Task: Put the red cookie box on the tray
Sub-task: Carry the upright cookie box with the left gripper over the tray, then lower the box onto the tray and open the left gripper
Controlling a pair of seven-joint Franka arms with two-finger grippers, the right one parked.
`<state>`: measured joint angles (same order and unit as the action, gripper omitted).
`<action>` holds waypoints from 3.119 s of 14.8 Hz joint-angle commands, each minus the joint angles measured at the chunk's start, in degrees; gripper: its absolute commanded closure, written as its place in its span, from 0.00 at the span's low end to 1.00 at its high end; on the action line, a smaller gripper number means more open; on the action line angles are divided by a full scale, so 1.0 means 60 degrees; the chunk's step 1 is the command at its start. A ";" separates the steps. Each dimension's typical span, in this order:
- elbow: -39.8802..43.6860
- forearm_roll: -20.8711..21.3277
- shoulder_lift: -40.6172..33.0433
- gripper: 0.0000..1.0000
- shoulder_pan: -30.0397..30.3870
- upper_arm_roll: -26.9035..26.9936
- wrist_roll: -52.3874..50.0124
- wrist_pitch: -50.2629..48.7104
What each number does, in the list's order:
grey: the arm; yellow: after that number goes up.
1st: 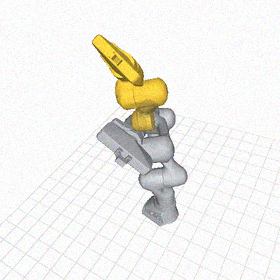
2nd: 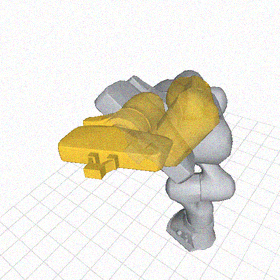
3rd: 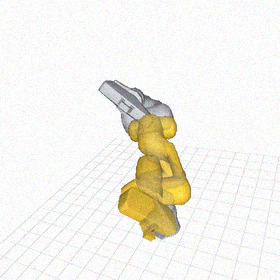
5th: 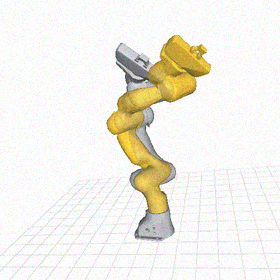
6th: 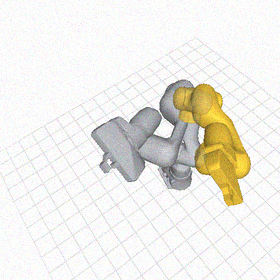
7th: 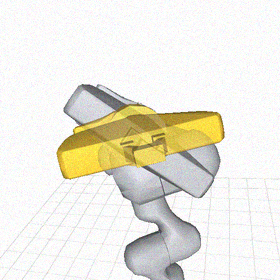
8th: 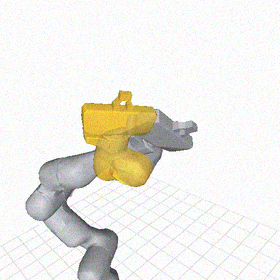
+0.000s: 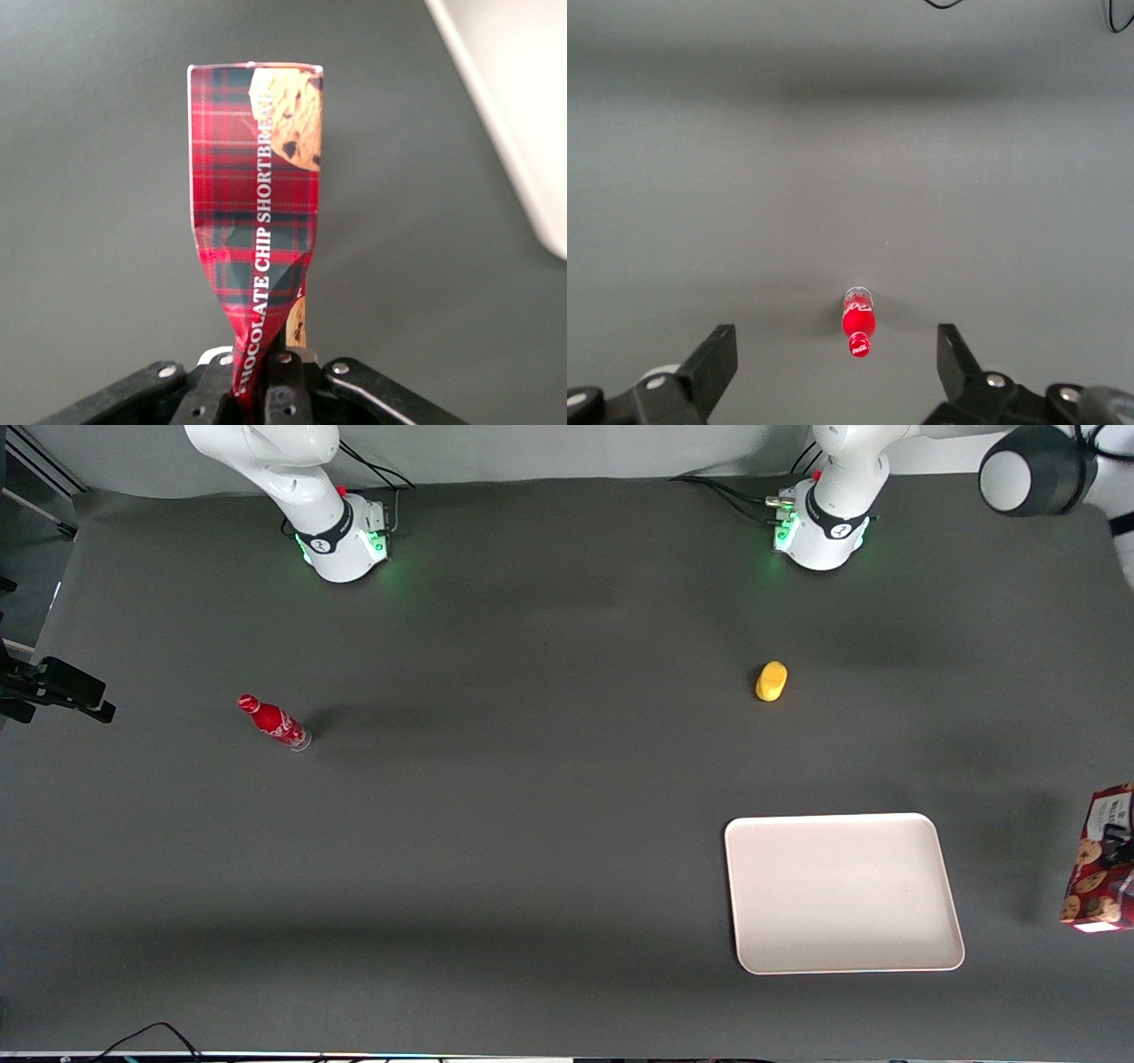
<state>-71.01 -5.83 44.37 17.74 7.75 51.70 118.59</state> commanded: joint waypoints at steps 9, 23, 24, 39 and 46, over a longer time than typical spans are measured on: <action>-0.0104 0.0091 -0.3542 1.00 -0.1989 -0.0659 -0.7383 -0.4517; -0.0747 0.1381 -0.0424 1.00 -0.2239 -0.1366 -0.7944 0.1044; -0.0748 0.1381 -0.0190 1.00 -0.2239 -0.1336 -0.7944 0.1326; -0.0733 0.0605 0.0735 0.32 -0.2386 -0.0955 -0.8296 0.1534; -0.1961 0.0226 -0.0988 0.00 -0.2122 -0.0955 -0.8237 0.1564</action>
<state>-75.61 -2.21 47.72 4.68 1.50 2.60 128.74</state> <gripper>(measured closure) 0.233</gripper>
